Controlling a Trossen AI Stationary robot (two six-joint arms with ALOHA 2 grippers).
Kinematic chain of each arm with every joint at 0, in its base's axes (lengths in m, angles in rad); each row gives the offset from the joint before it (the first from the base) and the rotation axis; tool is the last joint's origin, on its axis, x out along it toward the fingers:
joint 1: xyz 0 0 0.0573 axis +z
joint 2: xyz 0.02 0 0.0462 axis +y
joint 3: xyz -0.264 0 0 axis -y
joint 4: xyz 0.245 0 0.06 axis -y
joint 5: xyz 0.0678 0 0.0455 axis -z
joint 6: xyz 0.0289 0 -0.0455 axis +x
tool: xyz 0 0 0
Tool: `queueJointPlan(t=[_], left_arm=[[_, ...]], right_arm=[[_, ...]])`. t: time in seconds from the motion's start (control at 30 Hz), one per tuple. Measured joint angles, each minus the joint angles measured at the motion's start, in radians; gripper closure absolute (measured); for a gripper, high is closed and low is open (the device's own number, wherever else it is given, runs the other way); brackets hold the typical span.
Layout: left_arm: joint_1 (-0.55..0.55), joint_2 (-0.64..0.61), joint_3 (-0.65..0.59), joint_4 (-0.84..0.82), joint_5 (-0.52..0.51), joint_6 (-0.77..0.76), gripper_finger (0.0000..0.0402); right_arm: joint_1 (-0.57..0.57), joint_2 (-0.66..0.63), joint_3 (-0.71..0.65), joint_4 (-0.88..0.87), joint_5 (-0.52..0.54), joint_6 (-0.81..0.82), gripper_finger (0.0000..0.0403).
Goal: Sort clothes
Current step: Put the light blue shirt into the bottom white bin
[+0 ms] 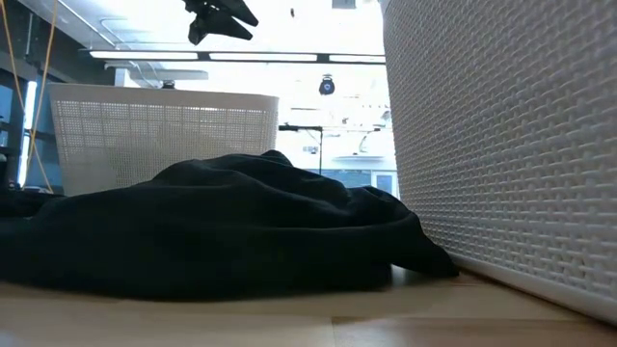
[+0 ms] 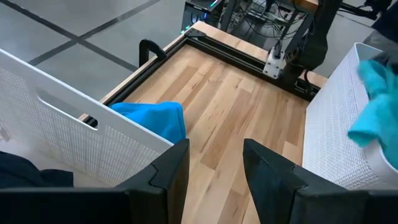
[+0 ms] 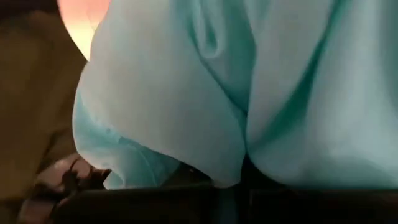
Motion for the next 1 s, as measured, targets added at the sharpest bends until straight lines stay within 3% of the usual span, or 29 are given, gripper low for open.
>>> queueJointPlan(t=[0.33, 0.47, 0.77, 1.0], left_arm=[[0.0, 0.0, 0.0, 0.0, 0.0, 0.008, 0.0264], [0.0, 0.0, 0.0, 0.0, 0.0, 0.026, 0.0264], [0.0, 0.0, 0.0, 0.0, -0.009, 0.052, 0.0264], [0.0, 0.0, 0.0, -0.001, -0.015, 0.052, 0.0264]], right_arm=[[0.122, 0.008, -0.281, 0.529, -0.024, 0.144, 0.04], [0.187, 0.032, -0.333, 0.531, 0.031, 0.056, 0.04], [0.277, 0.166, -0.394, 0.495, 0.327, -0.27, 0.0397], [0.278, 0.314, -0.393, 0.528, 0.417, -0.349, 0.0333]])
